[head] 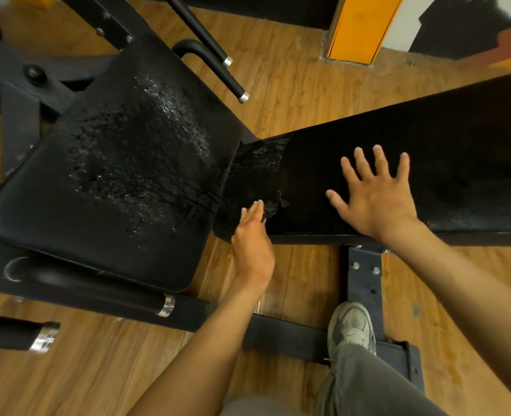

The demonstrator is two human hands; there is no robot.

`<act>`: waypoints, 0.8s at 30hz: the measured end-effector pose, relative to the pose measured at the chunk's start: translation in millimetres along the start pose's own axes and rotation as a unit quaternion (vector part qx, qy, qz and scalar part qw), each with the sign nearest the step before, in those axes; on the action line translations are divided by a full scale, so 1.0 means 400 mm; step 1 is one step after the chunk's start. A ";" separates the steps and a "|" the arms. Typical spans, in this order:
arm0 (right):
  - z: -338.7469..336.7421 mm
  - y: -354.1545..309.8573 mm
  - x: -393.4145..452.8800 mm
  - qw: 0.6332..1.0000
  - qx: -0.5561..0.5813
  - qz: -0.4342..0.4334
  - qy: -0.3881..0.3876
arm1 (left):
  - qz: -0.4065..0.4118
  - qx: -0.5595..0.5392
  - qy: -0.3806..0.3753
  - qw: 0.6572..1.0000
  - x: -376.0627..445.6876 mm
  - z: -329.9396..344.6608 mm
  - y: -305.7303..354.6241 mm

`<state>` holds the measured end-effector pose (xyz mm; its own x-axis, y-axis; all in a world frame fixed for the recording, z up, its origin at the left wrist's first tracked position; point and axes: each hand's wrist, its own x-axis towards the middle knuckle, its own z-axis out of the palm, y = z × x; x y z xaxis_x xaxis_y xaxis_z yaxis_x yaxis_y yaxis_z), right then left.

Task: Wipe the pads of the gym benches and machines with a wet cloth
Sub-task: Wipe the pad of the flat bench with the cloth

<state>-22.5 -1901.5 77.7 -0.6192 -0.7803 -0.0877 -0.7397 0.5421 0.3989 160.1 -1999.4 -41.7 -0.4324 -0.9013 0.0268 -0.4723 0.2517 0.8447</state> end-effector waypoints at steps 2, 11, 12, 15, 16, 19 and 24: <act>0.001 -0.012 -0.009 1.000 -0.005 -0.004 0.000 | 0.028 0.008 0.007 1.000 -0.014 0.012 0.040; 0.005 -0.002 -0.007 1.000 -0.012 -0.014 0.015 | 0.032 0.003 0.010 0.999 0.018 -0.013 -0.058; 0.002 -0.003 -0.007 1.000 -0.012 -0.012 0.013 | -0.010 0.010 0.031 0.999 0.022 -0.020 -0.080; 0.004 -0.006 -0.007 1.000 -0.012 -0.012 0.013 | 0.001 0.018 0.027 0.999 -0.004 -0.010 -0.040; 0.004 -0.006 -0.007 1.000 -0.013 -0.012 0.016 | 0.049 0.008 0.002 0.999 -0.017 0.000 -0.011; 0.006 -0.004 -0.005 1.000 -0.016 -0.014 0.017 | 0.139 -0.029 -0.078 0.987 -0.026 0.016 0.042; 0.009 0.000 -0.007 1.000 -0.010 -0.015 0.024 | -0.018 -0.017 -0.006 1.000 0.059 -0.038 -0.065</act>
<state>-21.8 -1898.2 74.5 -0.5830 -0.8105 -0.0562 -0.7522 0.5124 0.4143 173.9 -2032.6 -54.7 -0.4241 -0.9055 -0.0101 -0.4620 0.2068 0.8624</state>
